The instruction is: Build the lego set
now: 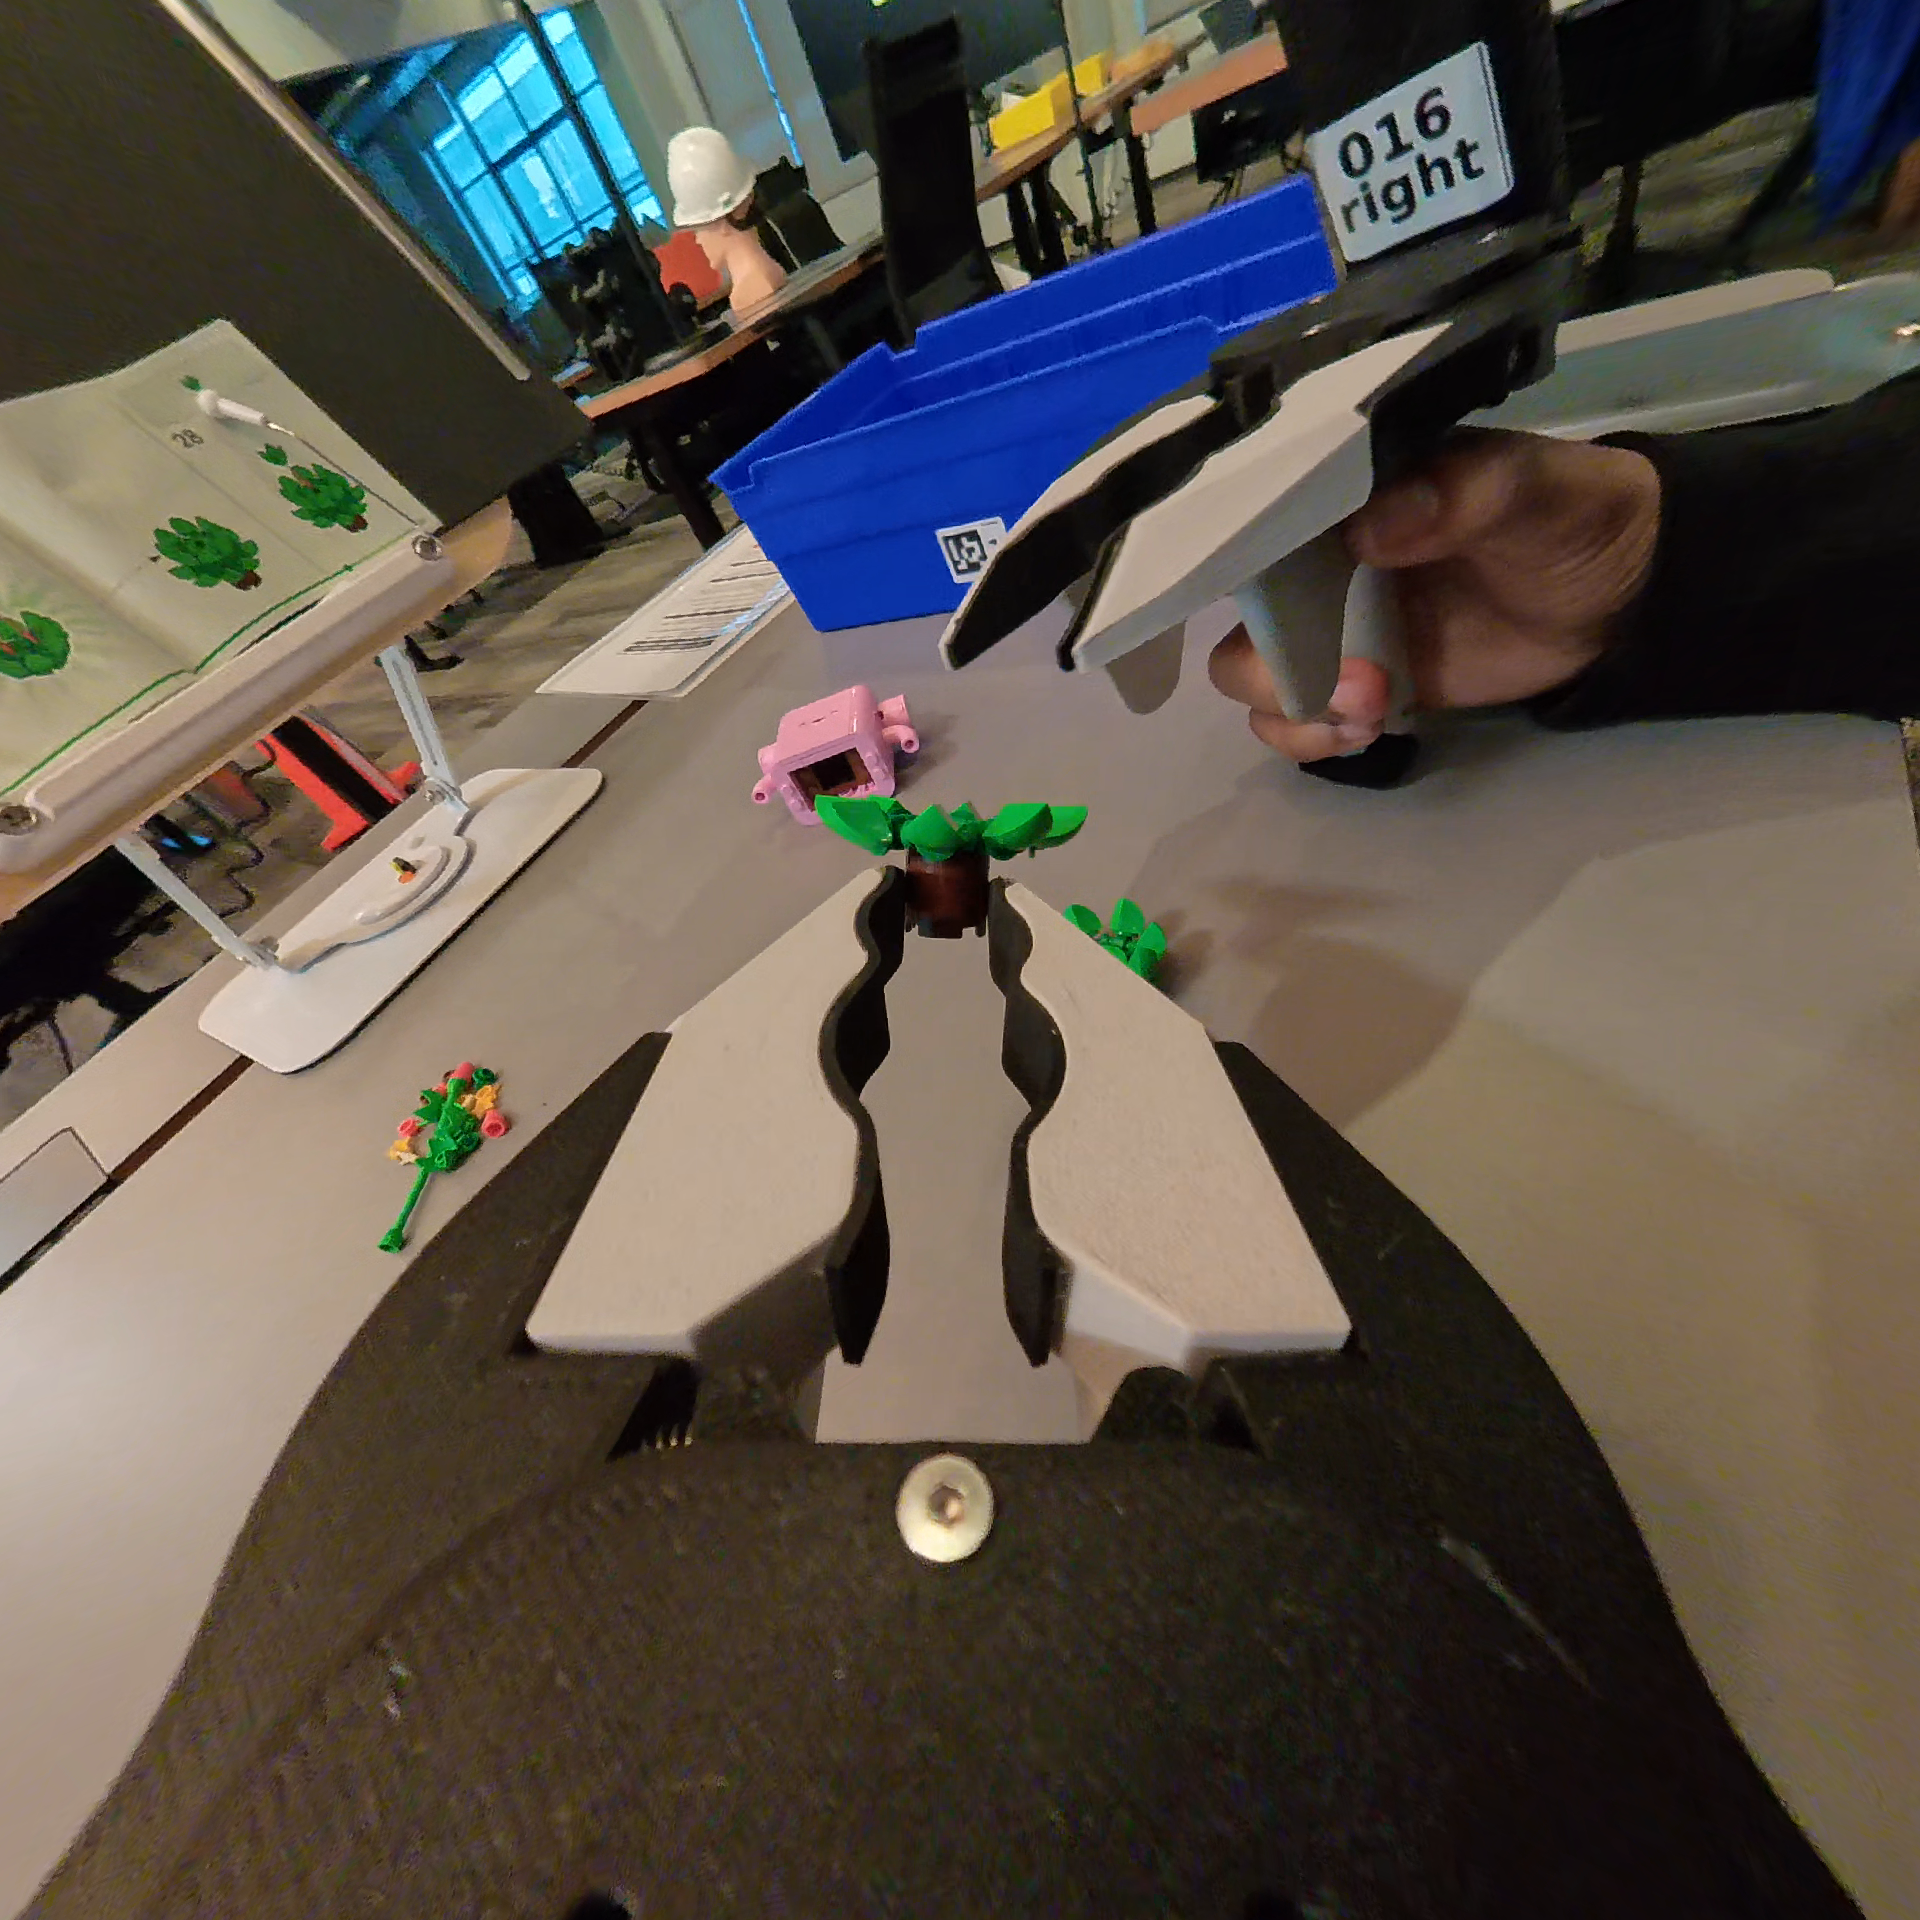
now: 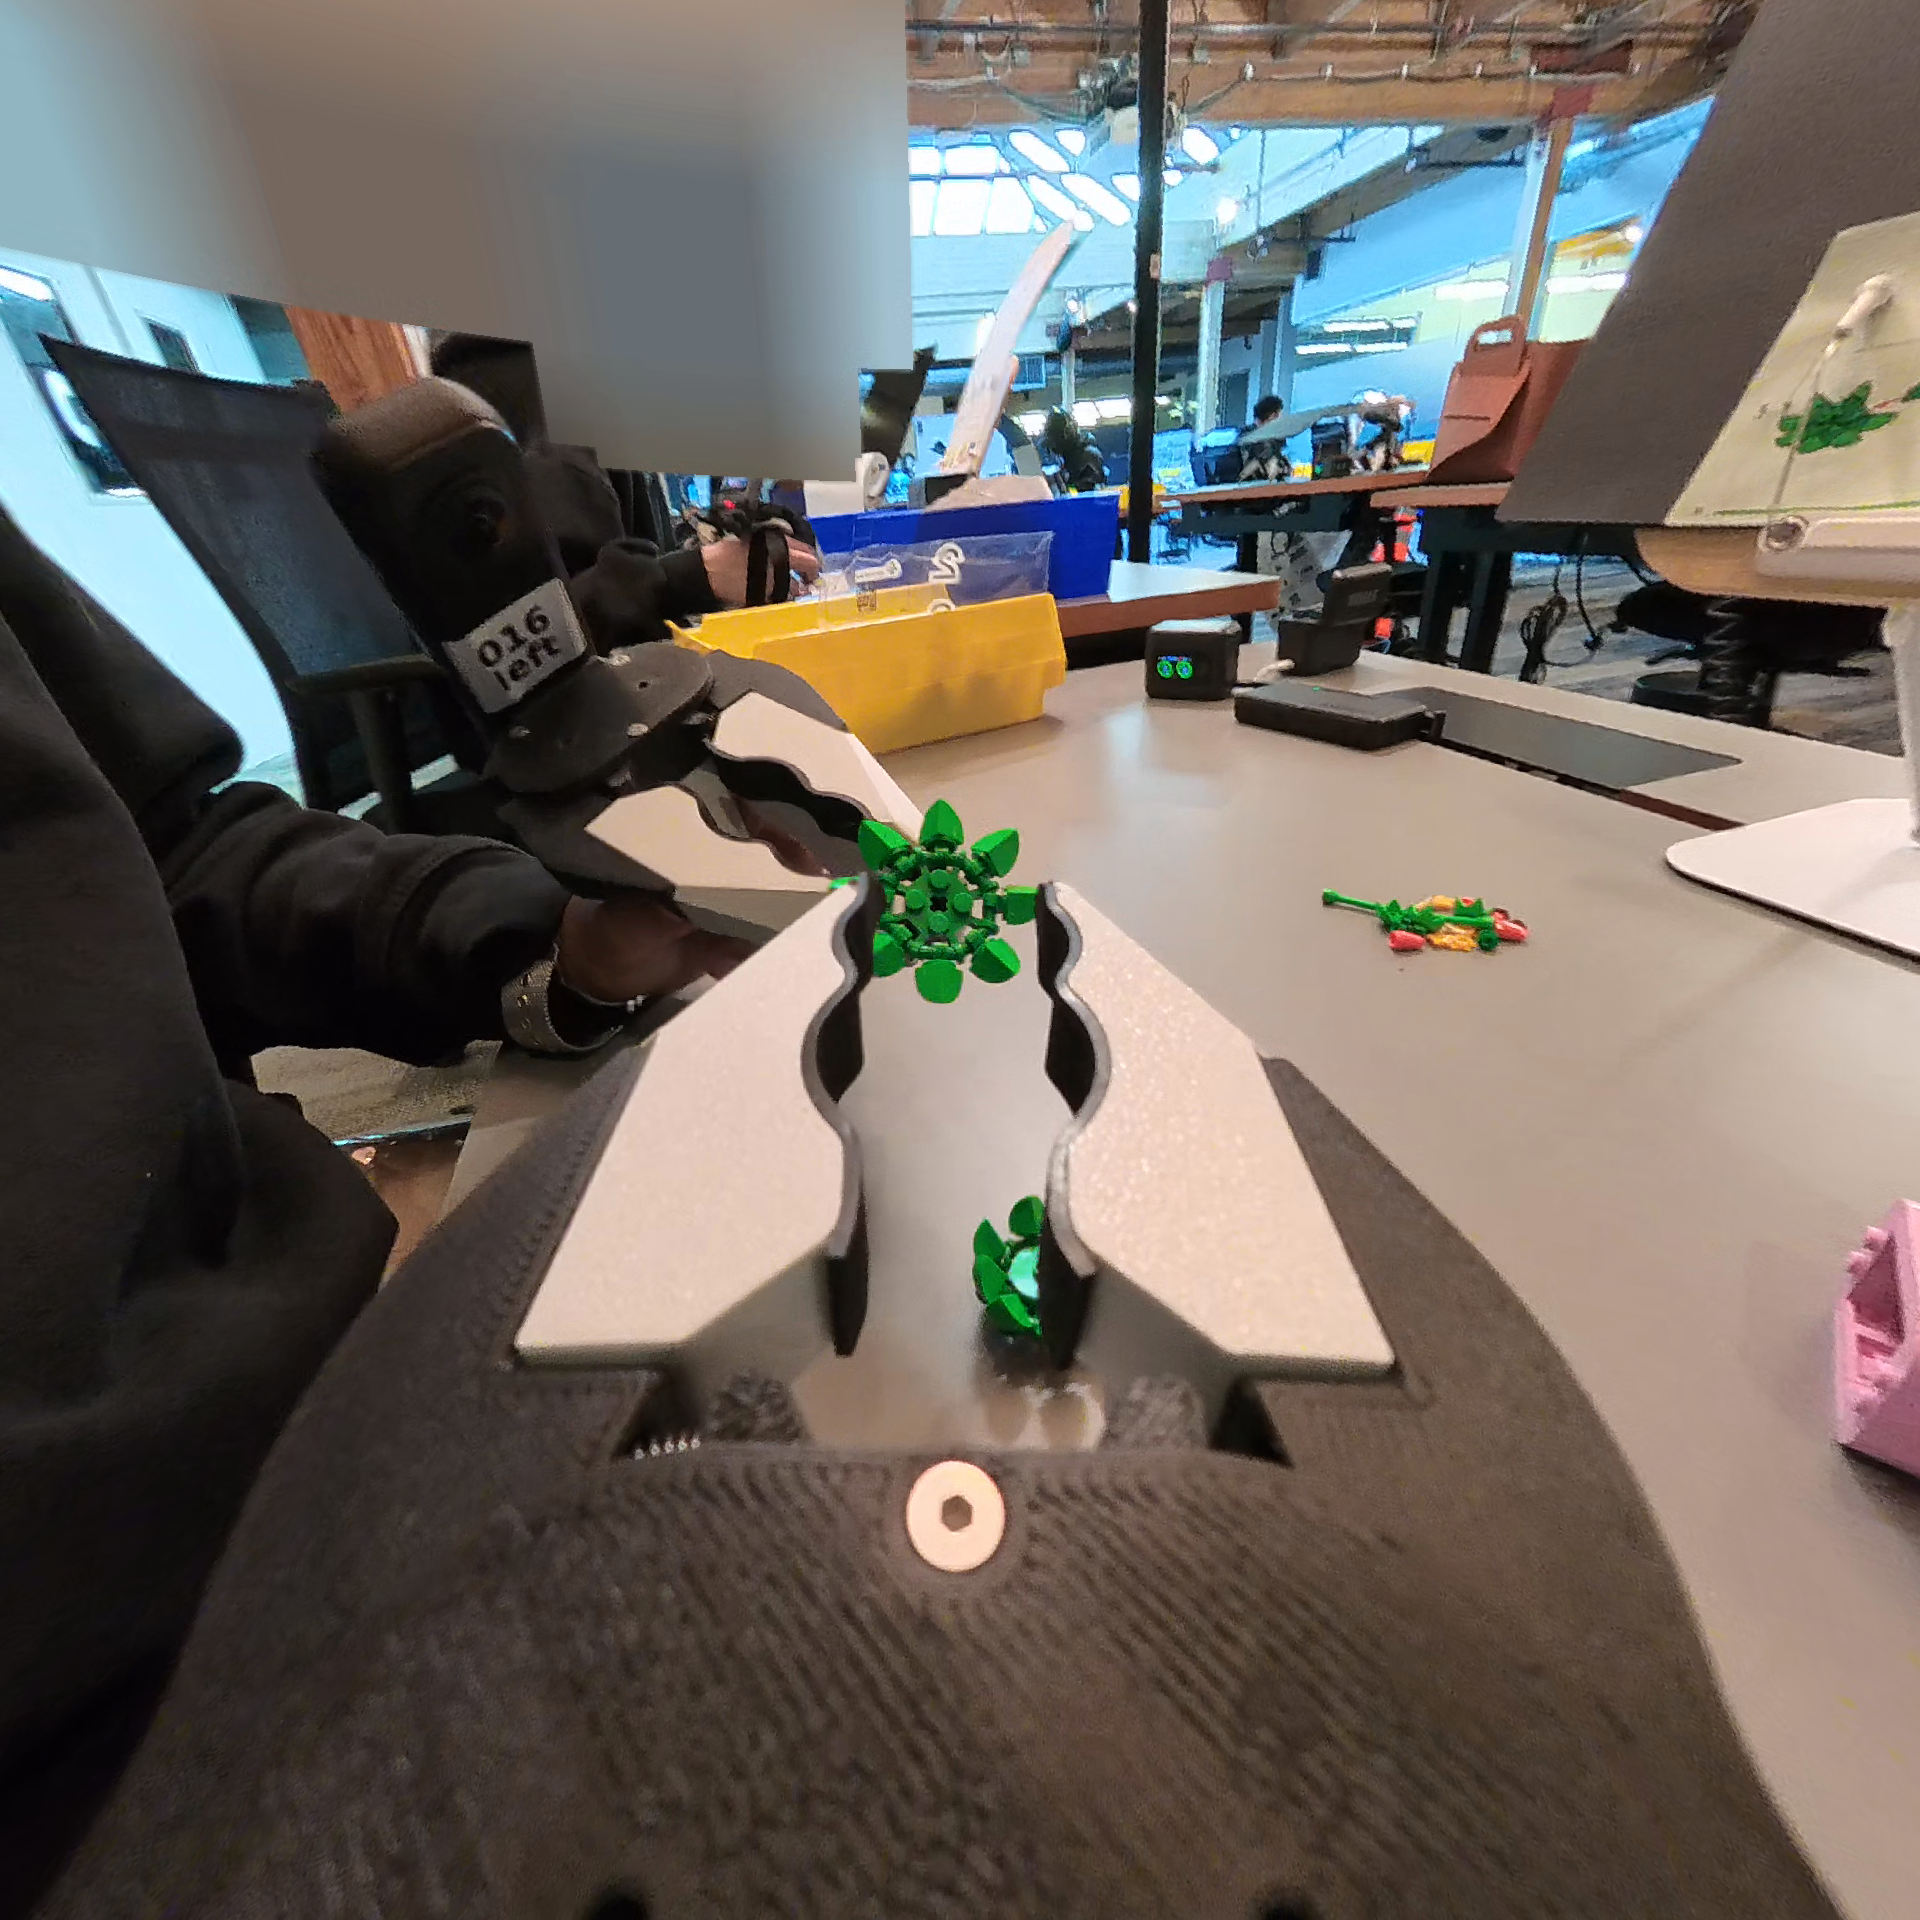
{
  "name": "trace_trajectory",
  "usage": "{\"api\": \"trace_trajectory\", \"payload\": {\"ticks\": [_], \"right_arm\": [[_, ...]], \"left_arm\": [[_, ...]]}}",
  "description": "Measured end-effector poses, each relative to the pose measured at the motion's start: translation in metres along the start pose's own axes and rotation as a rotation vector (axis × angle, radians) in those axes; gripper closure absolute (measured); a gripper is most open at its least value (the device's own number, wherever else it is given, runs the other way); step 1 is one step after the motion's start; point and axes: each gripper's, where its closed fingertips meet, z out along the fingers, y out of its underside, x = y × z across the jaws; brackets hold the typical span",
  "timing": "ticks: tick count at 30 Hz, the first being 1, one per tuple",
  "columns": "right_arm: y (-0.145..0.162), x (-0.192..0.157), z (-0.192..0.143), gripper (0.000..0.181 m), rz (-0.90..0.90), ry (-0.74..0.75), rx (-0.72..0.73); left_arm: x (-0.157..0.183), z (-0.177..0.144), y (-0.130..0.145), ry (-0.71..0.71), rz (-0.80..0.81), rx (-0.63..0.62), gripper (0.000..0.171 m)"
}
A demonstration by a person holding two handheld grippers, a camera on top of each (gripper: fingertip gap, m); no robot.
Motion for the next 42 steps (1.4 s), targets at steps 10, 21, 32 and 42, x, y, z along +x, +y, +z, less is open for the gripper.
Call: {"api": "trace_trajectory", "payload": {"ticks": [10, 21, 32, 42], "right_arm": [[-0.001, 0.002, -0.002, 0.157, 0.086, -0.03, 0.009], [0.008, -0.008, 0.004, 0.161, 0.014, -0.042, -0.056], [0.004, 0.02, -0.003, 0.166, 0.078, 0.104, -0.03], [0.003, 0.005, 0.002, 0.165, 0.103, 0.009, -0.015]], "left_arm": [[0.004, -0.002, -0.007, 0.005, 0.013, 0.035, 0.159], [0.008, 0.002, -0.001, 0.025, 0.024, -0.001, 0.158], [0.006, 0.0, -0.003, 0.015, 0.021, 0.015, 0.158], [0.007, -0.004, -0.016, -0.023, 0.073, 0.076, 0.158]]}}
